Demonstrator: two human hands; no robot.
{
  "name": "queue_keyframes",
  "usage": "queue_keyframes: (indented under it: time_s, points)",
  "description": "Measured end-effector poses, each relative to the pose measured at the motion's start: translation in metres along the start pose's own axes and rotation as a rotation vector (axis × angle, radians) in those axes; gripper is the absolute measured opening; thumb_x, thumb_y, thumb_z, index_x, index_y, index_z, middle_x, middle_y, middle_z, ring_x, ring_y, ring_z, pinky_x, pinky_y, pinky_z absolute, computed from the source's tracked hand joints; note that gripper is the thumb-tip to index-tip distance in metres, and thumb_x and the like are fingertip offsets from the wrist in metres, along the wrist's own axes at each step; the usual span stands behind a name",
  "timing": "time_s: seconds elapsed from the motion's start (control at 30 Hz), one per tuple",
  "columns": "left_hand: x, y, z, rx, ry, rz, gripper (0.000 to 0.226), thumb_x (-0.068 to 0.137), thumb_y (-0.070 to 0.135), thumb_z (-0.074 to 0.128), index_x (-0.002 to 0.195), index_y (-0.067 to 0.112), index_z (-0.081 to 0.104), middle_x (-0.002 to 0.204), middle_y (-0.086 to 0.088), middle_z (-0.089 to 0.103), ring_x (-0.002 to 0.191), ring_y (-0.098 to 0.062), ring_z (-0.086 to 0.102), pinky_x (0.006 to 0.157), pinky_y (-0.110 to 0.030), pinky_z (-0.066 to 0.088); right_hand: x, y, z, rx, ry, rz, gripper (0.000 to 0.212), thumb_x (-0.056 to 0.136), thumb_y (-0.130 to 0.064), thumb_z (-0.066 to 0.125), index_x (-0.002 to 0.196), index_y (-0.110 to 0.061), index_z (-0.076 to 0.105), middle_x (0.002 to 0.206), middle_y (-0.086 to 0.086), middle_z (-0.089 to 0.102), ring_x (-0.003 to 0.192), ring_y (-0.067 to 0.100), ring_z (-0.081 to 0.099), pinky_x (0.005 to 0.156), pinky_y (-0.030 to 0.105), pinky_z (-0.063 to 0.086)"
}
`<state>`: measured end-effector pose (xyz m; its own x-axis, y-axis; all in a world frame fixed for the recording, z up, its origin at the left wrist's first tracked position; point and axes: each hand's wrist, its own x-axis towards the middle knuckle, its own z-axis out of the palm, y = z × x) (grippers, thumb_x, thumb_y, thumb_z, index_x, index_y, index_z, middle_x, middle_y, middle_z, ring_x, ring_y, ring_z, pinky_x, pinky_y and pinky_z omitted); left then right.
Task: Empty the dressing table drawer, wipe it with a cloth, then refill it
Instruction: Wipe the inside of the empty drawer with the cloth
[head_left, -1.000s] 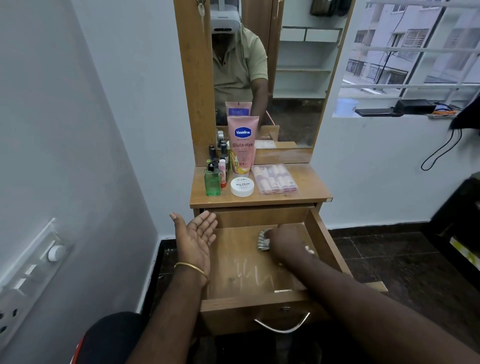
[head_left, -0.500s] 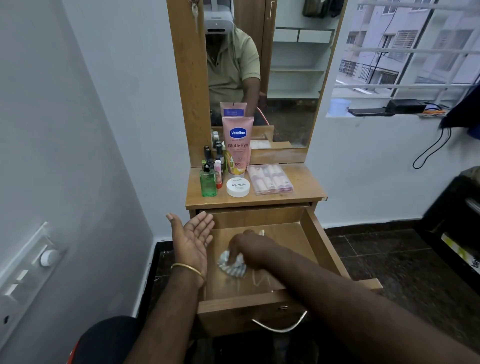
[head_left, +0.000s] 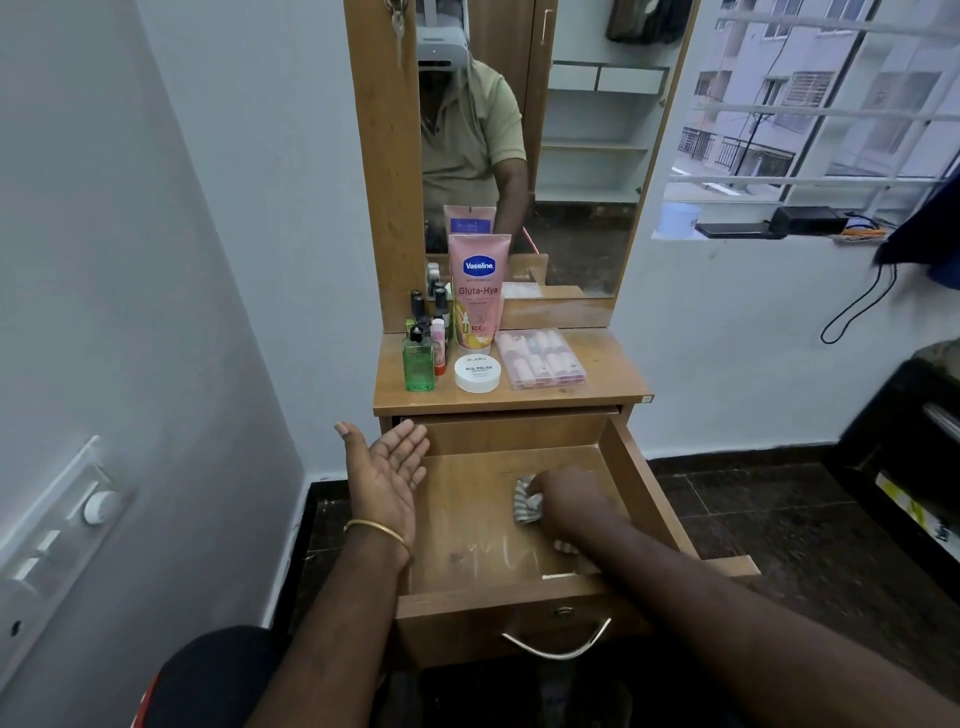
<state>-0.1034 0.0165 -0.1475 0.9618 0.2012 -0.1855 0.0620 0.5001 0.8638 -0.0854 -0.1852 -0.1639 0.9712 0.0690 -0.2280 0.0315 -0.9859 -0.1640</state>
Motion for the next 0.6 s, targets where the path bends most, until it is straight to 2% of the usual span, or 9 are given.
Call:
queue_keyframes:
  time_s: [0.17, 0.3, 0.37, 0.47, 0.53, 0.6]
  points:
    - [0.001, 0.0, 0.001, 0.015, -0.001, -0.003, 0.094, 0.086, 0.078, 0.008, 0.134, 0.011, 0.053, 0.135, -0.007, 0.06, 0.125, -0.021, 0.055, 0.109, -0.038, 0.034, -0.001, -0.061, 0.009, 0.003, -0.054, -0.095, 0.034, 0.093, -0.021, 0.062, 0.126, -0.022, 0.063, 0.125, 0.004, 0.063, 0.111, 0.023, 0.06, 0.092, 0.036, 0.052]
    - [-0.001, -0.001, 0.004, 0.073, -0.003, 0.012, 0.093, 0.088, 0.075, 0.005, 0.132, 0.011, 0.055, 0.133, -0.008, 0.061, 0.124, -0.021, 0.055, 0.112, -0.04, 0.032, -0.004, -0.088, 0.013, -0.002, -0.142, -0.249, 0.046, 0.093, -0.018, 0.062, 0.138, -0.022, 0.055, 0.137, 0.005, 0.057, 0.125, 0.024, 0.052, 0.102, 0.038, 0.045]
    - [-0.002, -0.001, 0.005, 0.09, -0.003, 0.014, 0.091, 0.088, 0.074, 0.005, 0.13, 0.011, 0.056, 0.132, -0.008, 0.061, 0.123, -0.021, 0.056, 0.112, -0.041, 0.032, -0.004, -0.083, 0.006, -0.009, -0.235, -0.266, 0.043, 0.093, -0.019, 0.063, 0.135, -0.024, 0.057, 0.139, 0.004, 0.054, 0.126, 0.025, 0.051, 0.103, 0.039, 0.044]
    - [-0.003, 0.0, 0.004, 0.092, -0.005, 0.015, 0.09, 0.089, 0.074, 0.005, 0.13, 0.012, 0.057, 0.131, -0.008, 0.062, 0.123, -0.02, 0.056, 0.113, -0.042, 0.032, 0.004, -0.055, -0.002, -0.004, -0.324, -0.298, 0.04, 0.087, -0.009, 0.068, 0.121, -0.029, 0.068, 0.137, 0.0, 0.055, 0.121, 0.024, 0.055, 0.099, 0.039, 0.049]
    - [-0.003, 0.0, 0.004, 0.093, -0.003, 0.013, 0.09, 0.089, 0.074, 0.006, 0.13, 0.012, 0.056, 0.131, -0.008, 0.062, 0.123, -0.02, 0.056, 0.113, -0.043, 0.032, 0.01, -0.031, -0.008, -0.003, -0.341, -0.283, 0.036, 0.084, -0.008, 0.071, 0.114, -0.027, 0.072, 0.138, 0.001, 0.057, 0.123, 0.024, 0.054, 0.101, 0.041, 0.047]
    - [-0.004, 0.0, 0.004, 0.099, 0.0, 0.011, 0.091, 0.089, 0.074, 0.006, 0.131, 0.011, 0.055, 0.132, -0.008, 0.061, 0.123, -0.02, 0.056, 0.113, -0.043, 0.032, 0.011, -0.009, -0.014, 0.027, -0.319, -0.216, 0.03, 0.084, -0.015, 0.072, 0.112, -0.025, 0.073, 0.135, 0.002, 0.059, 0.119, 0.024, 0.056, 0.099, 0.04, 0.048]
